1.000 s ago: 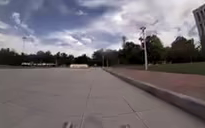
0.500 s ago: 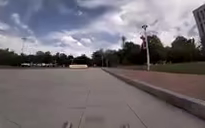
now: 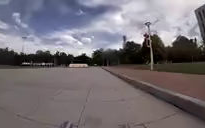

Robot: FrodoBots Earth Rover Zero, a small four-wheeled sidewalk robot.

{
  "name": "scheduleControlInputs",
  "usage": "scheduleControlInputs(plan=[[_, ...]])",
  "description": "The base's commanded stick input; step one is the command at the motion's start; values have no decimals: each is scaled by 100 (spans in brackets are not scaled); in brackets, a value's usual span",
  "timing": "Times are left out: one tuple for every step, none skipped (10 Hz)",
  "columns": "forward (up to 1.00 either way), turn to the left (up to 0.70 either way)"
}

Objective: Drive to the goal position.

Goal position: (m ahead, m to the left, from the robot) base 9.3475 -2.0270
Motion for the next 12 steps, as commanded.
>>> scheduleControlInputs(plan=[[100,29],[100,14],[100,5],[100,3],[100,2],[100,2],[100,2],[100,2],[100,0],[100,-23],[100,-33],[100,-26]])
